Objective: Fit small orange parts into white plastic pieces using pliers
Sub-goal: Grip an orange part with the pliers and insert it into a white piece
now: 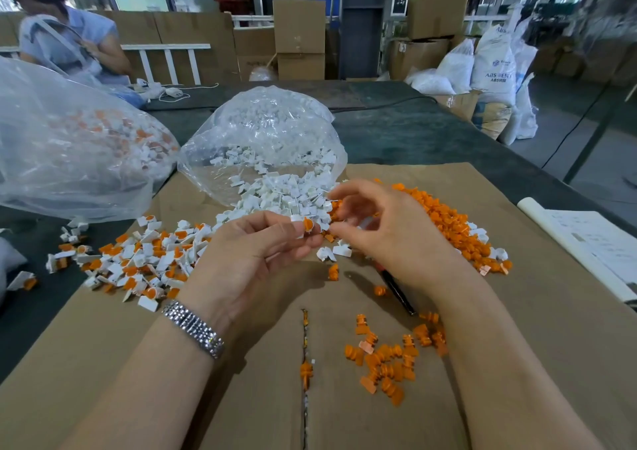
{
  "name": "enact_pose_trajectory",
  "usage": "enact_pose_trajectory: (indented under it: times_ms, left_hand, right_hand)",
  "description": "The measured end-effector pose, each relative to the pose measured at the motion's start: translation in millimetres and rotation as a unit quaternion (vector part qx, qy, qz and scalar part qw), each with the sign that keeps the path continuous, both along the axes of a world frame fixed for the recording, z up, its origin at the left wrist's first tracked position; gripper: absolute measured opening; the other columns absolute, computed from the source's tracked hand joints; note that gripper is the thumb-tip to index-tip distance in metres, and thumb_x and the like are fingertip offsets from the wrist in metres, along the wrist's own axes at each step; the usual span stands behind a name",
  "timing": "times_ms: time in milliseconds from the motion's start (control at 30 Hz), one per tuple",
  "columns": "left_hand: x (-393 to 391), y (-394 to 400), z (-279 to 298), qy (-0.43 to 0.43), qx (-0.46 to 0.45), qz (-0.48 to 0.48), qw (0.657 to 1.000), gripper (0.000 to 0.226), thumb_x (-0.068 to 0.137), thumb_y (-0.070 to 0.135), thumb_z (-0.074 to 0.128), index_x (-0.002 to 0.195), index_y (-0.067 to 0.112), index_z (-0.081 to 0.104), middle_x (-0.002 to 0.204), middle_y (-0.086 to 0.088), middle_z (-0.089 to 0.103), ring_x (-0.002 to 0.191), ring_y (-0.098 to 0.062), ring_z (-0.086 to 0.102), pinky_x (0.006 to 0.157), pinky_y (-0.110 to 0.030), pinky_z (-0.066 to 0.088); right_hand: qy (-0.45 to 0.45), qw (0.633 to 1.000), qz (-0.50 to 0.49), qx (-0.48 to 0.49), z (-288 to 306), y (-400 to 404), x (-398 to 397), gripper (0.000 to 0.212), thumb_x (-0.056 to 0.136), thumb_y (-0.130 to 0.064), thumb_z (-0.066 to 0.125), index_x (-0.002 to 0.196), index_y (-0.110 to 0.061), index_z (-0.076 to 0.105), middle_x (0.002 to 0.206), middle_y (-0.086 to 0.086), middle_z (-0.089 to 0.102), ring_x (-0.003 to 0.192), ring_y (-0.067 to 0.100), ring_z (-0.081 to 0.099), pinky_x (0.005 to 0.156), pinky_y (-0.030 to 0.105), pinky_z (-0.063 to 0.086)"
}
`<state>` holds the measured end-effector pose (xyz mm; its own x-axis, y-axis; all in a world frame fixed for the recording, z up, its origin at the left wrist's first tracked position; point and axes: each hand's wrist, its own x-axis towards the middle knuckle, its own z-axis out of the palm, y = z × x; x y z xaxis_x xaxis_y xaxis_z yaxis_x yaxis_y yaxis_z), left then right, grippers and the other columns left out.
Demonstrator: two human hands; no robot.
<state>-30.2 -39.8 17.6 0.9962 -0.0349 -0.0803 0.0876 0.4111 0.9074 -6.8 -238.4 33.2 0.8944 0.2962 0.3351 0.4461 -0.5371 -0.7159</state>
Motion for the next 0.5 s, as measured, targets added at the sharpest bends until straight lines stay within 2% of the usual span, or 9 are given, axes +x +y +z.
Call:
enact_pose_trajectory:
  times_ms: [67, 100, 167, 200, 267, 367, 433, 500]
  left_hand:
    - [0.5, 2.0, -0.2, 0.008, -0.008, 0.007, 1.0, 0.01, 0.075, 0.002, 0.075, 0.082, 0.0, 0.069, 0.104, -0.025, 0.075, 0.094, -0.032, 0.077, 0.068, -0.022, 0.061]
    - [1.0, 3.0, -0.4, 0.011, -0.012, 0.01, 1.0, 0.009, 0.075, 0.002, 0.076, 0.082, 0.001, 0.07, 0.105, -0.025, 0.075, 0.095, -0.031, 0.077, 0.068, -0.023, 0.061]
    - [3.1, 4.2, -1.0, 0.014, -0.011, 0.018, 1.0, 0.007, 0.073, 0.004, 0.078, 0.078, 0.004, 0.073, 0.102, -0.024, 0.076, 0.096, -0.032, 0.076, 0.068, -0.023, 0.061]
    - [4.3, 4.4, -1.1, 0.015, -0.004, 0.022, 1.0, 0.006, 0.071, 0.005, 0.08, 0.075, 0.007, 0.076, 0.099, -0.022, 0.076, 0.095, -0.031, 0.077, 0.066, -0.022, 0.061]
    - [5.1, 4.3, -0.9, 0.01, 0.014, 0.028, 0.999, 0.006, 0.068, 0.01, 0.082, 0.069, 0.014, 0.078, 0.091, -0.015, 0.077, 0.089, -0.028, 0.078, 0.063, -0.02, 0.059]
    - [5.0, 4.8, -1.5, 0.011, 0.023, 0.032, 0.999, 0.006, 0.066, 0.013, 0.084, 0.068, 0.016, 0.079, 0.088, -0.01, 0.078, 0.081, -0.022, 0.078, 0.059, -0.02, 0.058]
    - [4.9, 4.7, -1.4, 0.015, 0.019, 0.03, 0.999, 0.006, 0.068, 0.012, 0.083, 0.073, 0.014, 0.079, 0.088, -0.011, 0.077, 0.08, -0.022, 0.078, 0.058, -0.021, 0.058]
    - [4.9, 3.7, -1.2, 0.021, 0.006, 0.033, 0.999, 0.01, 0.067, 0.012, 0.083, 0.076, 0.01, 0.079, 0.087, -0.012, 0.077, 0.078, -0.022, 0.077, 0.056, -0.02, 0.058]
  right_hand:
    - [0.006, 0.981, -0.129, -0.147, -3.2, -11.2, 5.9, 0.041, 0.087, -0.048, 0.073, 0.119, -0.027, 0.059, 0.109, -0.009, 0.06, 0.102, 0.01, 0.058, 0.089, 0.032, 0.051]
    - [0.048, 0.958, -0.173, -0.223, -5.1, -14.5, 7.7, 0.053, 0.084, -0.057, 0.072, 0.122, -0.023, 0.056, 0.116, -0.004, 0.058, 0.11, 0.017, 0.055, 0.094, 0.039, 0.05]
    - [0.131, 0.913, -0.205, -0.328, -10.0, -16.2, 9.4, 0.07, 0.079, -0.068, 0.07, 0.125, -0.017, 0.053, 0.126, 0.006, 0.053, 0.12, 0.027, 0.05, 0.1, 0.051, 0.047]
    - [0.146, 0.898, -0.206, -0.361, -12.7, -15.3, 9.6, 0.072, 0.078, -0.069, 0.07, 0.124, -0.016, 0.053, 0.126, 0.008, 0.052, 0.121, 0.029, 0.049, 0.1, 0.053, 0.046]
    - [0.142, 0.89, -0.208, -0.381, -15.5, -13.5, 10.1, 0.064, 0.081, -0.066, 0.069, 0.116, -0.015, 0.053, 0.121, 0.009, 0.053, 0.116, 0.03, 0.05, 0.096, 0.05, 0.047]
    - [0.118, 0.896, -0.206, -0.376, -14.8, -11.4, 8.0, 0.044, 0.086, -0.055, 0.067, 0.091, -0.016, 0.048, 0.102, 0.006, 0.055, 0.099, 0.028, 0.052, 0.079, 0.041, 0.045]
    - [0.109, 0.911, -0.201, -0.343, -14.1, -10.8, 7.5, 0.038, 0.09, -0.05, 0.061, 0.079, -0.016, 0.047, 0.089, 0.004, 0.055, 0.087, 0.025, 0.054, 0.068, 0.037, 0.041]
    - [0.103, 0.936, -0.19, -0.278, -10.9, -11.2, 6.5, 0.031, 0.096, -0.046, 0.053, 0.08, -0.019, 0.052, 0.081, 0.003, 0.059, 0.076, 0.022, 0.057, 0.061, 0.035, 0.04]
